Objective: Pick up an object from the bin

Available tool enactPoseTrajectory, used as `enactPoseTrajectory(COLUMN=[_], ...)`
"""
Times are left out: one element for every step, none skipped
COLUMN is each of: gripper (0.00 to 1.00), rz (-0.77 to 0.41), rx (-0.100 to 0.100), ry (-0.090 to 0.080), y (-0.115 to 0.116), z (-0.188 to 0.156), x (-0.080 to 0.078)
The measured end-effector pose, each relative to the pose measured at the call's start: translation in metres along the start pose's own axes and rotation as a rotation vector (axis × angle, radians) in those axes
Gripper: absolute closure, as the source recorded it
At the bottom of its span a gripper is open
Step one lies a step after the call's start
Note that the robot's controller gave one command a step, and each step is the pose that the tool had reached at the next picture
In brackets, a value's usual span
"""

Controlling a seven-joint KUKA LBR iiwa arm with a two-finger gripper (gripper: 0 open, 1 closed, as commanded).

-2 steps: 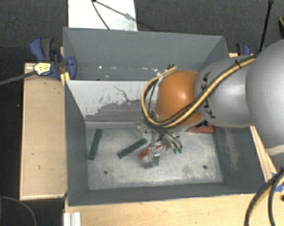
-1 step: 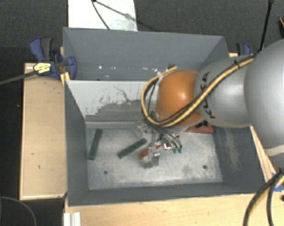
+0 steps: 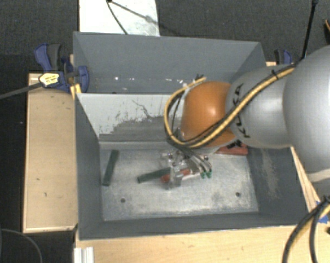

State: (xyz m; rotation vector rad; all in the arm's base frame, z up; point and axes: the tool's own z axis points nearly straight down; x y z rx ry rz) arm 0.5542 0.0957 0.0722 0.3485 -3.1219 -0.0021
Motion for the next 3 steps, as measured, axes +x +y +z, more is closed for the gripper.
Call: enactPoseTrajectory(gripper=[1.00,1.00,1.00], rz=[0.006,0.012,0.017], rx=[0.000,0.000,0.000], ry=[-0.005,-0.007,-0.007], y=[0.000,0.000,0.000], z=[-0.012,-0.043,-0.050], x=[-0.001,-0.002,-0.003])
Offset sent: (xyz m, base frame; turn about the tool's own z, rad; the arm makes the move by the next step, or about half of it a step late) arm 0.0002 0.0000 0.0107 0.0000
